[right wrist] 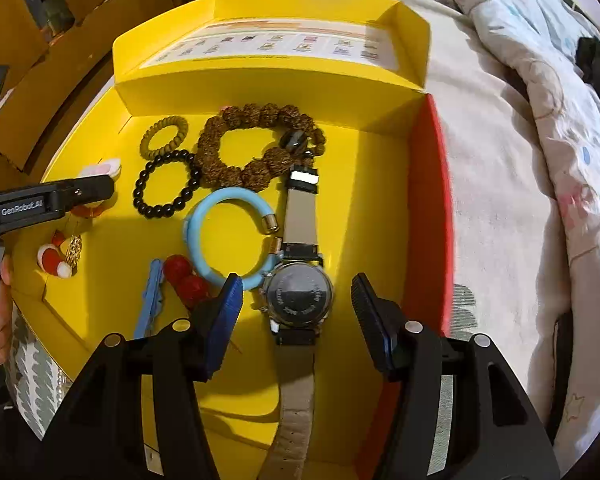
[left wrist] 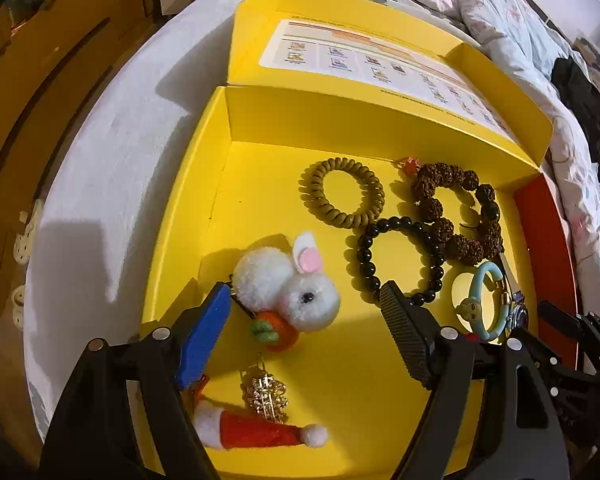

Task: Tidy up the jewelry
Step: 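Grasp the white bunny pompom with the left tool while the right tool grasps the wristwatch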

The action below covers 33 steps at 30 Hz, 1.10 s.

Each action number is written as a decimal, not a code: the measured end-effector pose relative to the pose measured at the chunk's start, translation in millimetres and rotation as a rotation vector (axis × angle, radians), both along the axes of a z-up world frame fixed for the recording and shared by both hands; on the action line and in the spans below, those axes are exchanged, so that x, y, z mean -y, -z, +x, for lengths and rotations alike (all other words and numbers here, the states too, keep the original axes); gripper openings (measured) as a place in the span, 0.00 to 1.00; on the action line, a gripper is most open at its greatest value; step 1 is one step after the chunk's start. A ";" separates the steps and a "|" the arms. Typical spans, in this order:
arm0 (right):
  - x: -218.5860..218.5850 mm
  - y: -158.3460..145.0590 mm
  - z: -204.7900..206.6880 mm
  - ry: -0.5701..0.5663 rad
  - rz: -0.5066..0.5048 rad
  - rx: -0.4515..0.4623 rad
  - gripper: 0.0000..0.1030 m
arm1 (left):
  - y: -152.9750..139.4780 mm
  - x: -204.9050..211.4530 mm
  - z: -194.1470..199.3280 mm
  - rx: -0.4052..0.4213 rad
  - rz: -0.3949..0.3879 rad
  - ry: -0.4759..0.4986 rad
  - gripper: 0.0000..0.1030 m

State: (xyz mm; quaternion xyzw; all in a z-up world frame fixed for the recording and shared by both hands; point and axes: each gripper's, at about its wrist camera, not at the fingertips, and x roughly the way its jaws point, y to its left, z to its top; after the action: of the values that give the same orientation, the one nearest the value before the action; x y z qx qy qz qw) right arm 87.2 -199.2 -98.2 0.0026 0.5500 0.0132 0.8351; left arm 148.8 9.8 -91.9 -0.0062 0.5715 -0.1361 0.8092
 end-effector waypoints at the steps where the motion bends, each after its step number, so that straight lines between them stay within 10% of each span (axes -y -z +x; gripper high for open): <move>1: -2.0 1.0 0.5 -0.006 -0.005 -0.003 0.57 | 1.2 1.1 -0.2 -0.004 0.004 0.002 0.74; 33: -15.7 12.1 12.3 0.007 -0.143 -0.077 0.49 | 6.4 13.3 5.1 0.011 0.064 0.019 0.69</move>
State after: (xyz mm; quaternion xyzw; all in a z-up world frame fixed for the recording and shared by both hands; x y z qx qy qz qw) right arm 99.5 -183.5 -110.2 -0.0545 0.5811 -0.0290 0.8115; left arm 153.9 -3.5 -98.3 0.0260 0.5714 -0.1254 0.8106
